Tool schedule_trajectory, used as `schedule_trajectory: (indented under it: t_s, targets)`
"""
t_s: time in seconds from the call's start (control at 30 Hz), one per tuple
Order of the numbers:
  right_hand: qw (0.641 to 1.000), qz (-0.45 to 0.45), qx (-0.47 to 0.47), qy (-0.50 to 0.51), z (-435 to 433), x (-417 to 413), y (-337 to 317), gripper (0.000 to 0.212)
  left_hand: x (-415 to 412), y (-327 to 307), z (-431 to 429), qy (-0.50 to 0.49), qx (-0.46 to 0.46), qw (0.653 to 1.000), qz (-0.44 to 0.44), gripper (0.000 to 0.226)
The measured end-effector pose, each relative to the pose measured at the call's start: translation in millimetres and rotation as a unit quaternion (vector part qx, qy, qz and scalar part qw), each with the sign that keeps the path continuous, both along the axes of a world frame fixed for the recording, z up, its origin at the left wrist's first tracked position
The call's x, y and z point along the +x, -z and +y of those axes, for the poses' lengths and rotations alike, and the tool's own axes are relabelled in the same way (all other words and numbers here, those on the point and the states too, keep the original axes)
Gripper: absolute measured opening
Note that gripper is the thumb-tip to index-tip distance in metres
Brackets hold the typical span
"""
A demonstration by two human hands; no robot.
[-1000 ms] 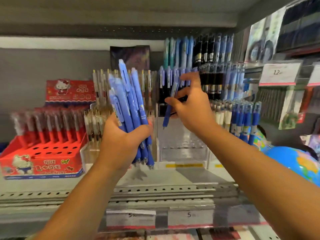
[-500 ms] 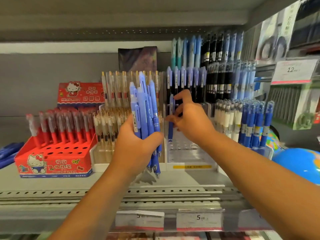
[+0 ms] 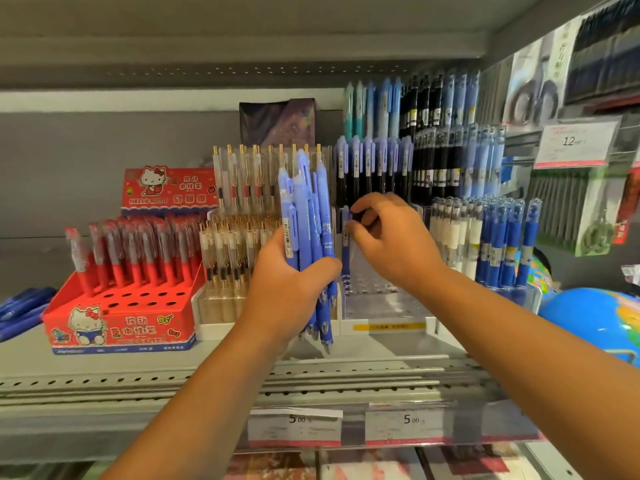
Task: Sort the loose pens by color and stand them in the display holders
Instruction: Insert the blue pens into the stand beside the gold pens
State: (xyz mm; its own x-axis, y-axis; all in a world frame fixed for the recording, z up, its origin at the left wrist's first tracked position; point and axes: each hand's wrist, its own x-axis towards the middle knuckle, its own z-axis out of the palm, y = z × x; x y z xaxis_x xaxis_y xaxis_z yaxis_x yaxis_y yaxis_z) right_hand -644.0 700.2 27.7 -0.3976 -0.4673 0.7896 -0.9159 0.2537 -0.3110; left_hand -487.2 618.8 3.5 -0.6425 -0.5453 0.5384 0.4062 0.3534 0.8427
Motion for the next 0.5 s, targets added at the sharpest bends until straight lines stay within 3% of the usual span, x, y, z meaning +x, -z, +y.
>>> schedule_trajectory:
  t_s: [0.07, 0.13, 0.2, 0.5]
  targets:
    - [0.989, -0.084, -0.066, -0.105, 4, 11, -5, 0.017, 0, -1, 0, -0.002, 0.000, 1.000, 0.000, 0.025]
    - [0.936, -0.217, -0.114, -0.254, 8, 23, -9, 0.016, 0, -1, 1, -0.001, -0.005, 1.000, 0.001, 0.029]
    - [0.886, -0.284, -0.133, -0.340, 10, 30, -9, 0.020, -1, -1, 1, 0.006, -0.011, 1.000, -0.001, 0.026]
    - [0.819, -0.380, -0.178, -0.392, 11, 28, -10, 0.019, -5, 2, -2, -0.001, 0.008, 1.000, 0.005, 0.020]
